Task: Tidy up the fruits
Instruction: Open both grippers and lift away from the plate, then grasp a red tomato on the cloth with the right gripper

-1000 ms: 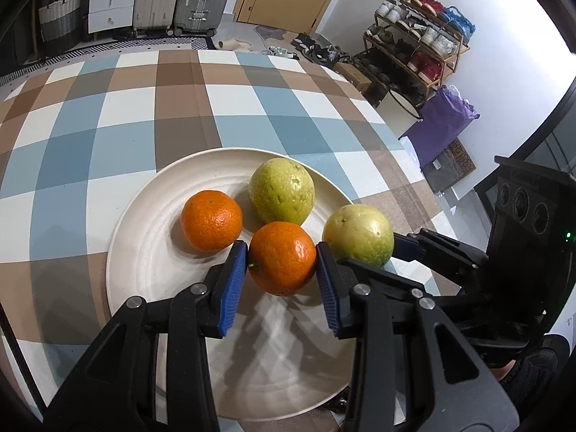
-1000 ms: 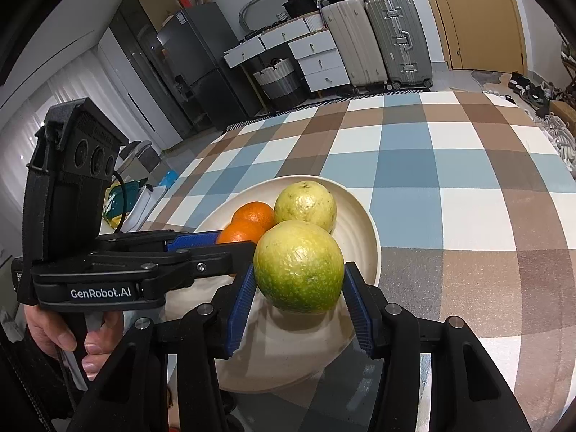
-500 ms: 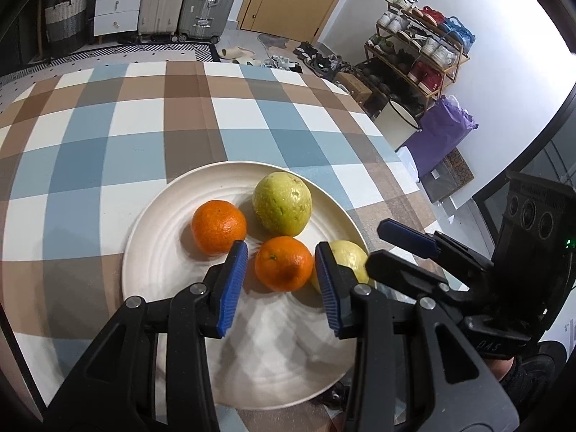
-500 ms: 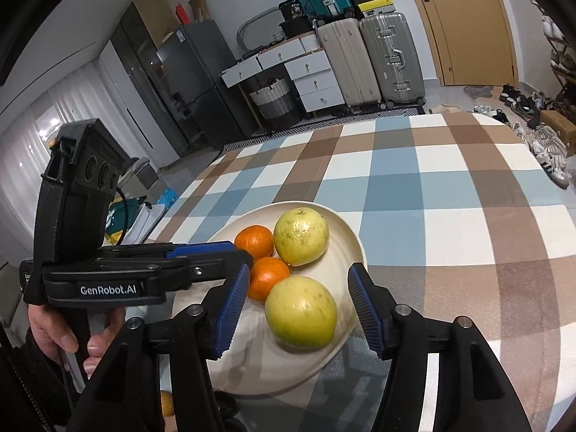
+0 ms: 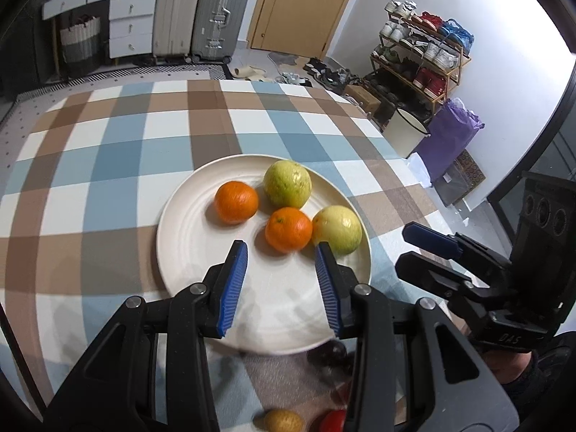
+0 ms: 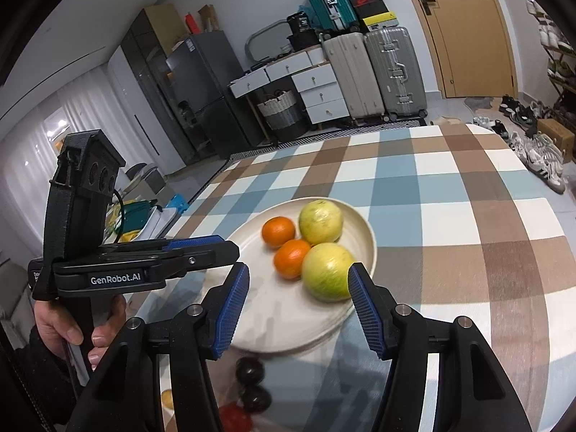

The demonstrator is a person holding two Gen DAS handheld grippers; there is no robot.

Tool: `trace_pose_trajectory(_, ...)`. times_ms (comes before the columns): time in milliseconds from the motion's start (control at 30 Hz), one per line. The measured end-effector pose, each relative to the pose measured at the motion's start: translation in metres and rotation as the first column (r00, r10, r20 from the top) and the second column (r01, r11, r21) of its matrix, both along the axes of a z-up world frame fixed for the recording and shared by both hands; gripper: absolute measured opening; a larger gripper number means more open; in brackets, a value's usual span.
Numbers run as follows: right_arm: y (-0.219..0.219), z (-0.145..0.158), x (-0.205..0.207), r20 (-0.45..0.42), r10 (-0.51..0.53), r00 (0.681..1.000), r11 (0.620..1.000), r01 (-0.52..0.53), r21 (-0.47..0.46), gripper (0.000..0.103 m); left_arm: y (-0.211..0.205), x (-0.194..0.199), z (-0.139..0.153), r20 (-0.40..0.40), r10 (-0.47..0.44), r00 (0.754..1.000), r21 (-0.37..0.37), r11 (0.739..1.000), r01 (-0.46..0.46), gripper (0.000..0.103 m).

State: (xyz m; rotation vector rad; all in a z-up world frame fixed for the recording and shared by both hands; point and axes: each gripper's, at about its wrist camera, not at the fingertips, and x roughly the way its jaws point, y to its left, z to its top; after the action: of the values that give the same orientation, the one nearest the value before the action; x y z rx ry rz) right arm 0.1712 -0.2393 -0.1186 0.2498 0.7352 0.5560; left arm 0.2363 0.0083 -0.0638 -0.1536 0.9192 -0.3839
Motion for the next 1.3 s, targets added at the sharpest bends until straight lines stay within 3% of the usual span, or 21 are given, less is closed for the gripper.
trace_pose_trajectory(400,0.010,0.002,-0.047,0.030,0.017,0.999,1.000,-0.017,-0.010,0.059,0.011,-0.069,0.002,0.077,0.063,0.995,0.073,0.995,-0.069,0.036)
trace_pose_trajectory(500,0.012,0.004,-0.058,0.046,0.010,0.999,1.000,-0.010,-0.008,0.071,0.012,-0.081,0.004,0.103,0.081,0.991,0.098,0.991,-0.092,0.049)
trace_pose_trajectory(533,0.012,0.005,-0.063,0.058,0.005,0.998,1.000,-0.005,-0.002,0.075,0.013,-0.088,0.006,0.118,0.092,0.989,0.111,0.988,-0.106,0.059)
trace_pose_trajectory(633,0.014,0.008,-0.072,0.073,0.004,0.997,1.000,-0.004,0.002,0.075,0.017,-0.101,0.009,0.139,0.115,0.984,0.101,0.986,-0.129,0.073)
trace_pose_trajectory(800,0.017,0.011,-0.085,0.084,0.005,0.996,1.000,-0.004,-0.005,0.081,0.025,-0.119,0.008,0.143,0.151,0.978,0.094,0.982,-0.165,0.084)
trace_pose_trajectory(967,0.020,0.009,-0.099,0.092,0.000,0.996,1.000,0.002,-0.025,0.082,0.032,-0.135,0.000,0.136,0.178,0.975,0.087,0.978,-0.191,0.102)
trace_pose_trajectory(1300,0.029,-0.017,-0.116,0.004,0.021,1.000,0.999,-0.020,-0.043,0.082,0.042,-0.163,-0.019,0.149,0.227,0.962,0.085,0.967,-0.241,0.102)
